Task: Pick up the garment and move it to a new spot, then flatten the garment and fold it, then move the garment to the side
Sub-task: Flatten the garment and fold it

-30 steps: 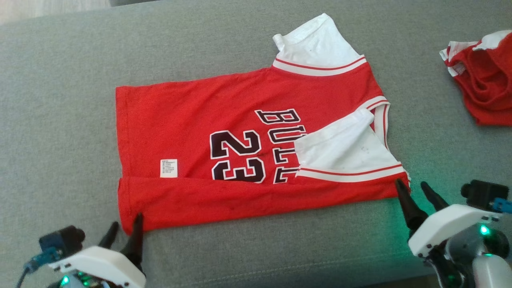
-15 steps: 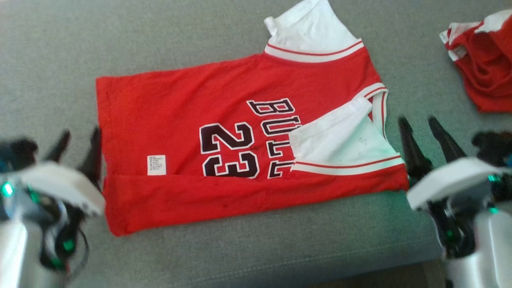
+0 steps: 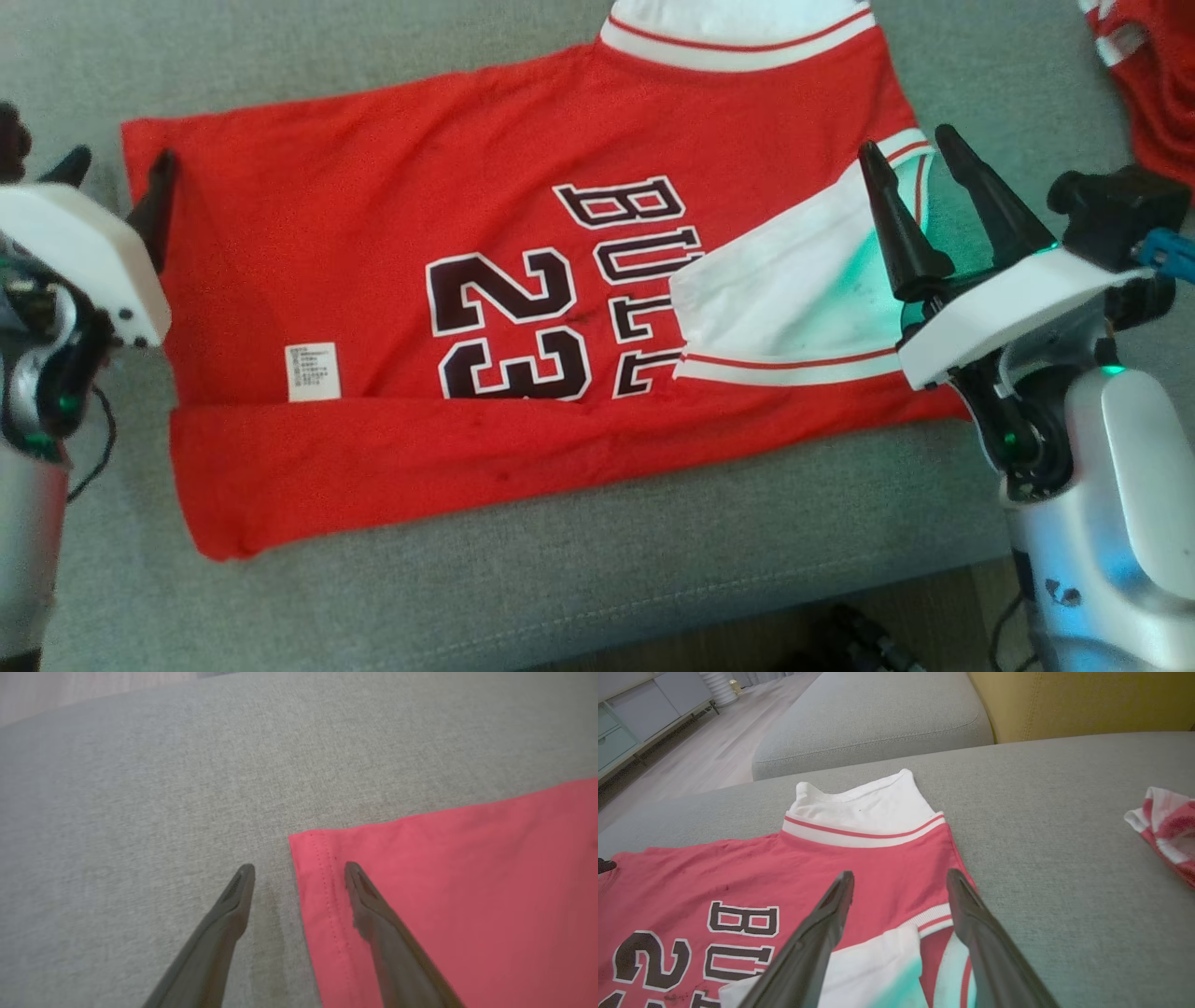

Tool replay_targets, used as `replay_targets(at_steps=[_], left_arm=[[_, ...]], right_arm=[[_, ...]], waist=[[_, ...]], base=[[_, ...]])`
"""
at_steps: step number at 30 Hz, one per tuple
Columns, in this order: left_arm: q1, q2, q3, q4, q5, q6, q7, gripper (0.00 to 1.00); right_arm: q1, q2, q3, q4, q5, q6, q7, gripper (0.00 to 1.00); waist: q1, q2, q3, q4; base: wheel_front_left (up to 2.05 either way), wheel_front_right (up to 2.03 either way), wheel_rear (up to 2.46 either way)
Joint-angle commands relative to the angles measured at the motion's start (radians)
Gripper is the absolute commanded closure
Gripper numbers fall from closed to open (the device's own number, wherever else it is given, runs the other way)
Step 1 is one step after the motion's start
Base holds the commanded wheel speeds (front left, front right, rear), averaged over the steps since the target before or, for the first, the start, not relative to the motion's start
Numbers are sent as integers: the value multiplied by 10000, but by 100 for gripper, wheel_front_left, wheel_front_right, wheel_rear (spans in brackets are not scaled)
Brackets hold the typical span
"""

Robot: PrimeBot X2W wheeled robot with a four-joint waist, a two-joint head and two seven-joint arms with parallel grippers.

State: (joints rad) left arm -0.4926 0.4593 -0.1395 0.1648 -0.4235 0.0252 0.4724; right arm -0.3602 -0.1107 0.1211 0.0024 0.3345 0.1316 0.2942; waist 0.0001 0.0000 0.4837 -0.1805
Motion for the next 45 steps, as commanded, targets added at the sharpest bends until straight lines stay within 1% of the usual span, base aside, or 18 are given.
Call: replay_targets(at_steps=[1,12,16,17,19,21,22,24,25,29,33,39,45], left_arm=[[-499,554,349,-327,87,-13,88,0],[-1188,908,197,-129,174,9,803,0],[-1211,950,79,-64,80,-108,1049,0],[-1195,938,26,-73,31,-156,1152,8],[-1160,919,-69,-153,-34,-218,1313,51],[-1099,913,-175,-265,-102,-275,1539,67],[-1072,912,-216,-341,-131,-290,1641,78],[-1024,924,-281,-504,-183,-308,1828,95],[-1009,929,-305,-589,-199,-312,1884,100],[-1010,852,-338,-891,-235,-296,1750,100],[-1035,583,-309,-1159,-262,-220,1159,100],[-905,44,-470,-1422,-291,-214,205,100],[-1095,-558,-855,-1176,-235,-313,-579,100]], right_arm=[[-210,-105,219,-310,84,-9,-98,0],[-779,-199,544,-13,210,-9,-406,0],[-923,-241,658,109,259,-9,-480,0],[-951,-269,677,123,265,-9,-490,0],[-1006,-340,700,133,274,-9,-487,0],[-1075,-420,701,119,258,-9,-458,0],[-1117,-458,698,107,248,-9,-438,0],[-1208,-520,710,74,231,-9,-380,0],[-1261,-547,725,57,223,-9,-345,0],[-1586,-640,858,80,195,-9,-199,0],[-2292,-724,923,559,182,-9,-18,0],[-4042,-1072,810,2429,-236,-9,518,0],[-5718,-1502,750,4659,-892,-9,1079,0]], waist=[[-1,0,236,-63],[-1,0,747,-191],[-1,0,710,-234],[-1,0,686,-234],[-1,0,637,-227],[-1,0,600,-208],[-1,0,584,-193],[-1,0,554,-154],[-1,0,541,-130],[-1,0,466,7],[-1,0,371,221],[-1,0,281,868],[-1,0,407,1655]], base=[[0,0,0],[0,0,0],[0,0,0],[0,0,0],[0,0,0],[0,0,0],[0,0,0],[0,0,0],[0,0,0],[0,0,0],[0,0,0],[0,0,0],[0,0,0]])
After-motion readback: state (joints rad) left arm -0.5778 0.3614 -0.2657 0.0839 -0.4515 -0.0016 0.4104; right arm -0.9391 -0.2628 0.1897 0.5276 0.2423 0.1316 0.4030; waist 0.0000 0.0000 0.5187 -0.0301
